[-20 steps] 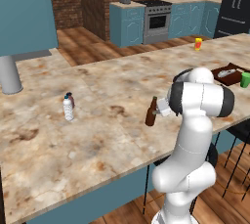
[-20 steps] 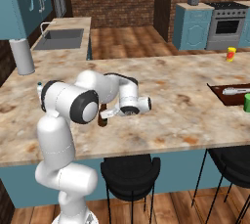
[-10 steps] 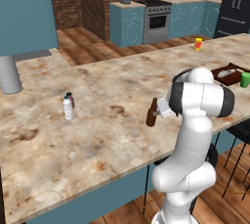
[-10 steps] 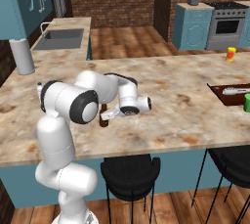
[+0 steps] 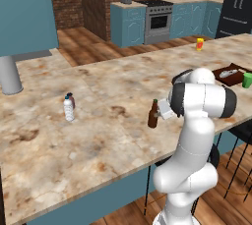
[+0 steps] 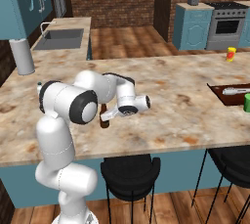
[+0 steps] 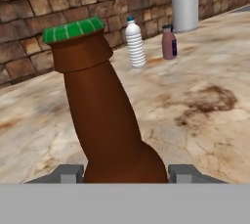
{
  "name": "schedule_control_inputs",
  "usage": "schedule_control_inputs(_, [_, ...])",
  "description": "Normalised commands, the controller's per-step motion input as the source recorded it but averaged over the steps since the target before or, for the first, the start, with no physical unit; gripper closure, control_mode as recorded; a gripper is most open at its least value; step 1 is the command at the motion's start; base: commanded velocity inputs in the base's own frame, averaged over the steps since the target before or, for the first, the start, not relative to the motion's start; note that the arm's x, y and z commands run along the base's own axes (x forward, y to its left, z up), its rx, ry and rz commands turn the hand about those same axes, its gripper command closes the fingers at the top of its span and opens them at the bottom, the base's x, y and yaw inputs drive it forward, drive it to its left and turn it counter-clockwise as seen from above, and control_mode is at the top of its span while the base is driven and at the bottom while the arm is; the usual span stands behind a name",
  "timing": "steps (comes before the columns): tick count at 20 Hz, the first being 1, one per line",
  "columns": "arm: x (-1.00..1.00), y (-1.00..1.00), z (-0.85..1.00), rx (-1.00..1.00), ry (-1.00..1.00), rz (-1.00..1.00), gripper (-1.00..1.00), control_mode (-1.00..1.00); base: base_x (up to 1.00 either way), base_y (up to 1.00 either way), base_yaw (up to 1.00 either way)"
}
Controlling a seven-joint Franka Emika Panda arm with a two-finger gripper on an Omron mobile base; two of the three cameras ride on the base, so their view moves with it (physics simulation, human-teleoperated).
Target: Place the drinks on the dining counter in a tight cluster.
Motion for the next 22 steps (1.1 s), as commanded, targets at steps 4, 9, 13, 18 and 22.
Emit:
schedule_control_inputs(4, [0.0, 0.0, 0.0, 0.0, 0.0, 0.0, 1.0, -1.0, 0.0, 0.0, 0.0])
schedule_control_inputs(9, [0.0, 0.0, 0.0, 0.0, 0.0, 0.0, -1.0, -1.0, 0.0, 0.0, 0.0])
schedule_control_inputs(13, [-0.01, 0.0, 0.0, 0.0, 0.0, 0.0, -1.0, -1.0, 0.0, 0.0, 0.0])
schedule_control_inputs(18, [-0.05, 0.0, 0.0, 0.0, 0.0, 0.0, -1.0, -1.0, 0.0, 0.0, 0.0])
schedule_control_inputs(22, [-0.05, 0.0, 0.01, 0.0, 0.0, 0.0, -1.0, -1.0, 0.0, 0.0, 0.0])
